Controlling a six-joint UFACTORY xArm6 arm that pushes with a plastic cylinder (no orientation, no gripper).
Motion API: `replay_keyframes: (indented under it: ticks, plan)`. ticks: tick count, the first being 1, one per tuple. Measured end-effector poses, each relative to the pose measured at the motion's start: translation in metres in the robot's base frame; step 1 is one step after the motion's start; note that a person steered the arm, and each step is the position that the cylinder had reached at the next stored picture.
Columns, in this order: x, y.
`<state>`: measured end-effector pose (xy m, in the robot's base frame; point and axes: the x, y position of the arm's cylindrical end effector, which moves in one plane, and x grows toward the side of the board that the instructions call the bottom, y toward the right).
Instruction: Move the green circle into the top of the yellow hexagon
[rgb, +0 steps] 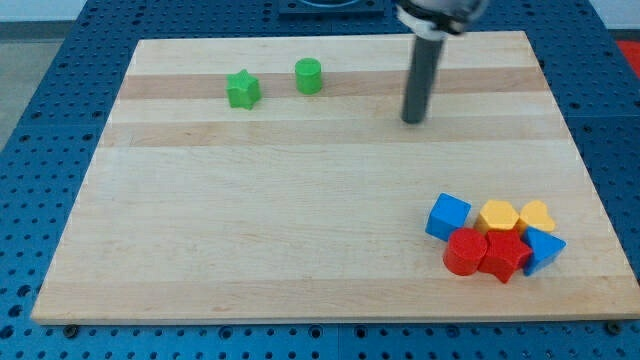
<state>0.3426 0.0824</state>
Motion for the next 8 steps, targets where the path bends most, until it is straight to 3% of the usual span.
replay_keyframes:
  ticks: [2,3,4,6,8]
  plan:
    - [-0.109,-0.113]
    - [-0.11,-0.173]
    - [-0.092,-0.178]
    - [-0.049,-0.065]
    - [-0.048,-0.073]
